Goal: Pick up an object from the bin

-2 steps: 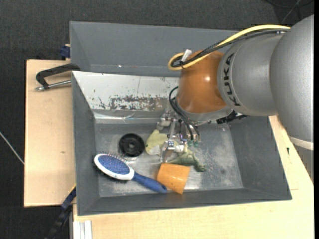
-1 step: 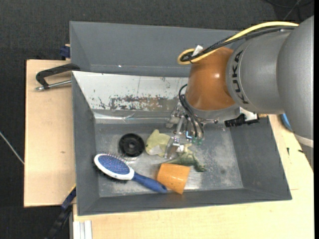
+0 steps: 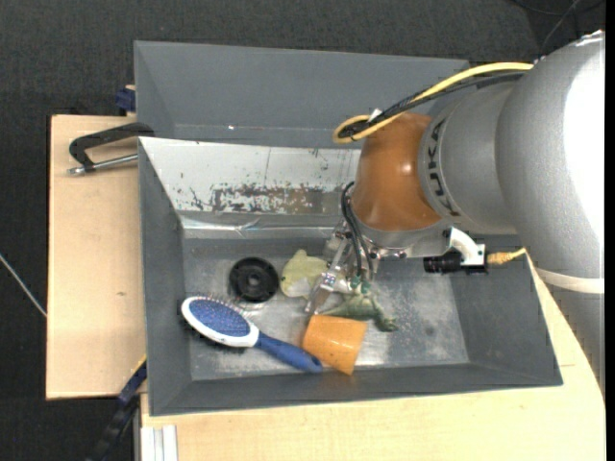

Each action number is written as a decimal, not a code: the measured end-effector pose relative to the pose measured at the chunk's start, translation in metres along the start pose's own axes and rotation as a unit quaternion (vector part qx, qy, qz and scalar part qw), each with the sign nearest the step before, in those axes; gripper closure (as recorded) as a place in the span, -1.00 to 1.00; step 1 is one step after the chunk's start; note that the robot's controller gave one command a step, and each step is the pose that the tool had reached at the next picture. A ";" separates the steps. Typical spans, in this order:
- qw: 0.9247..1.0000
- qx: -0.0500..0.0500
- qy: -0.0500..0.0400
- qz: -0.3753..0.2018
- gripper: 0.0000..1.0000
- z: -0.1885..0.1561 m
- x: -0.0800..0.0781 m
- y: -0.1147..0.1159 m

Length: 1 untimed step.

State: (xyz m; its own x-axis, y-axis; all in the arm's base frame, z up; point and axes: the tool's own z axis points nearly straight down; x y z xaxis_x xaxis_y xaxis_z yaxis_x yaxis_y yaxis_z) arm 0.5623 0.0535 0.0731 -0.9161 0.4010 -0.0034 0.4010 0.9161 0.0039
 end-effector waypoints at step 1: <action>1.000 0.000 0.000 -0.001 -1.00 -0.002 -0.001 0.001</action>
Offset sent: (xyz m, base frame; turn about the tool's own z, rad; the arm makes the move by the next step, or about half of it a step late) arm 0.0000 0.0000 0.0000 0.0000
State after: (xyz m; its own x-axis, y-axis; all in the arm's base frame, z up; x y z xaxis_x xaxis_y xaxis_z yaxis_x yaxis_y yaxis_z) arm 0.5635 0.0543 0.0749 -0.9166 0.3997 -0.0025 0.3997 0.9166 0.0030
